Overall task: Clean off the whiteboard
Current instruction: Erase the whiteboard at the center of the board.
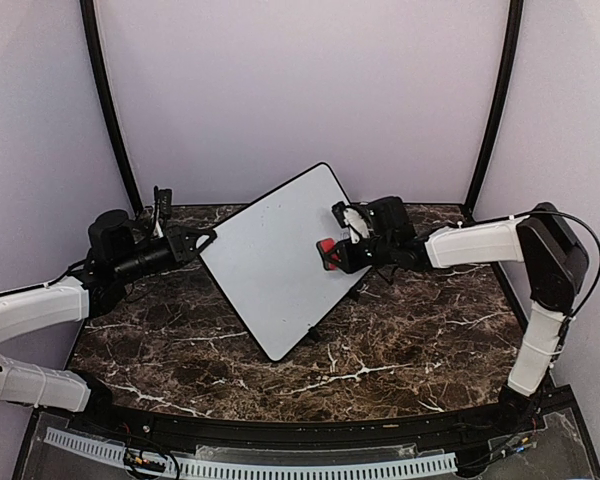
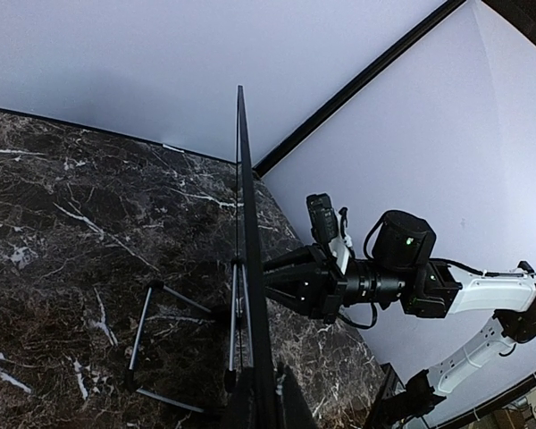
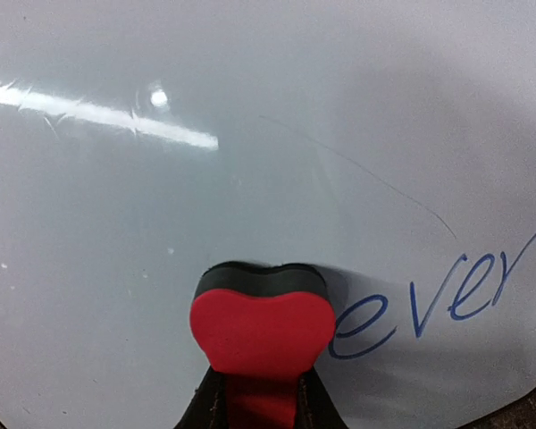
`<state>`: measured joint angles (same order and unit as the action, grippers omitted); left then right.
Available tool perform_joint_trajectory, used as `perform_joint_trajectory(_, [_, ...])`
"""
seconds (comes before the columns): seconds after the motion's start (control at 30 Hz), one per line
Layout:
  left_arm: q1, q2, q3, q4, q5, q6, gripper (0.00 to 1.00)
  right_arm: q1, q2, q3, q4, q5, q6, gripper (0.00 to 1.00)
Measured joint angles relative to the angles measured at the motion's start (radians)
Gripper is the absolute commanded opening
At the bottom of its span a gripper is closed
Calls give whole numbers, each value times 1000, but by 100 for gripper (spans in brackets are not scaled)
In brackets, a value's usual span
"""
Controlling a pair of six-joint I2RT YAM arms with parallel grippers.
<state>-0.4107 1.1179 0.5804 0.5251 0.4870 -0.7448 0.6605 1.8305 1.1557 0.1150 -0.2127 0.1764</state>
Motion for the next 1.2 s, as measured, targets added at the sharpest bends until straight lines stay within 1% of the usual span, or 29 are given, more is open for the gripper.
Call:
perform_joint_trajectory(0.13, [0,0,0,-1,-3,-3,0,-8,-20,-84,17,-9,0,18])
perform_joint_trajectory(0.3, [0,0,0,0,-2,-3,0,-9,-38,-143,14,-12,2,18])
perform_joint_trajectory(0.6, [0,0,0,0,-2,-2,0,-6,-39,-135,-1,-14,-3,18])
perform_joint_trajectory(0.73, [0,0,0,1,-1,-1,0,6,-39,-85,-50,-16,-9,18])
perform_joint_trajectory(0.9, [0,0,0,1,2,0,0,18,-27,-22,-63,-14,-18,18])
perform_joint_trajectory(1.07, [0,0,0,1,2,0,0,19,-26,-34,-49,-11,-19,18])
perform_joint_trajectory(1.2, [0,0,0,1,1,-1,0,18,-43,-107,-23,-8,-17,18])
